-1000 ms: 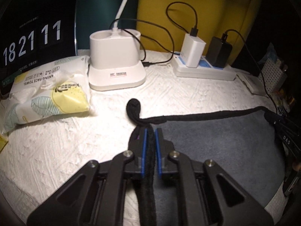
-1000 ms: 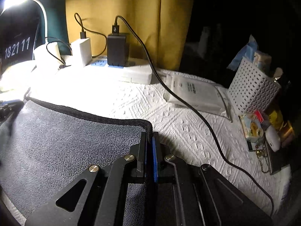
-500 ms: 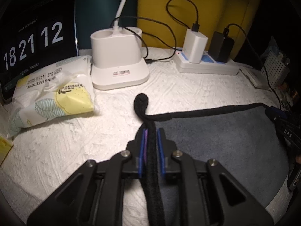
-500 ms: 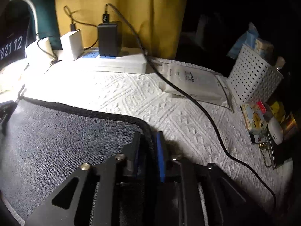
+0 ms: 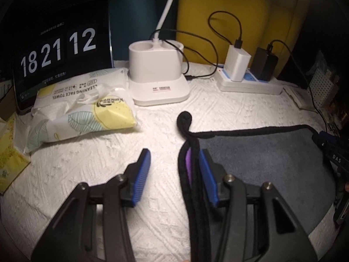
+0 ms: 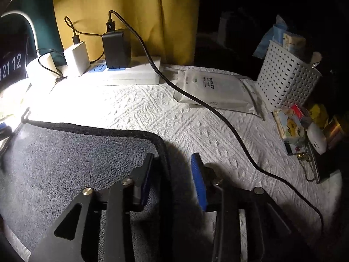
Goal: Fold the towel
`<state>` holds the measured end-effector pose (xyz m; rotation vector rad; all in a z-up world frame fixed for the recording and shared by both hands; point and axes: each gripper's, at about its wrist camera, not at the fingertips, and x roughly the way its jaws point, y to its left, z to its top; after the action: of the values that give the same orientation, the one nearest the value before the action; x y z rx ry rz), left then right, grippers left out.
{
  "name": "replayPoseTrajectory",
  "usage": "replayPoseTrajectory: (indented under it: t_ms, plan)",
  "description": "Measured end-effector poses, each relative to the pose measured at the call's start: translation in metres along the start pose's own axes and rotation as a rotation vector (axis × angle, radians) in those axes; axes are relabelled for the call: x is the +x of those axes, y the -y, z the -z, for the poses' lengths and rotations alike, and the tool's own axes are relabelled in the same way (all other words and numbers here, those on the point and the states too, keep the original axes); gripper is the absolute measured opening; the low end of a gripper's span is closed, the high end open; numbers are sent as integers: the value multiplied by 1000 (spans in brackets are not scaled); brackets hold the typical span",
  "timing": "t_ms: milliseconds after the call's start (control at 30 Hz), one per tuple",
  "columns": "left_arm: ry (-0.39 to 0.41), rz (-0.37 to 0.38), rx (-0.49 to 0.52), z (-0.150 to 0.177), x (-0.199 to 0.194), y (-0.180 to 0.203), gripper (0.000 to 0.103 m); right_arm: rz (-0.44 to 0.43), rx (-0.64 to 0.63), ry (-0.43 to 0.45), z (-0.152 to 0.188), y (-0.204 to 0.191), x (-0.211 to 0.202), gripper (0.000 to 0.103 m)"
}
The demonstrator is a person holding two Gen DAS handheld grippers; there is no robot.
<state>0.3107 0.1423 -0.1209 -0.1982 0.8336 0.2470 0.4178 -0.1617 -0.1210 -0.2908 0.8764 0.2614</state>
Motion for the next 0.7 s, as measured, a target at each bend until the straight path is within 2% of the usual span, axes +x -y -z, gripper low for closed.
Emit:
replayPoseTrajectory:
  t_ms: [67,700]
  plan:
    - [5,-4,3,2,-4,-1,49,8,4,-3,2,2,-3,46]
    - [-24,57,-17,24,-40,1,50,13,14,10,22,-1,-39,48]
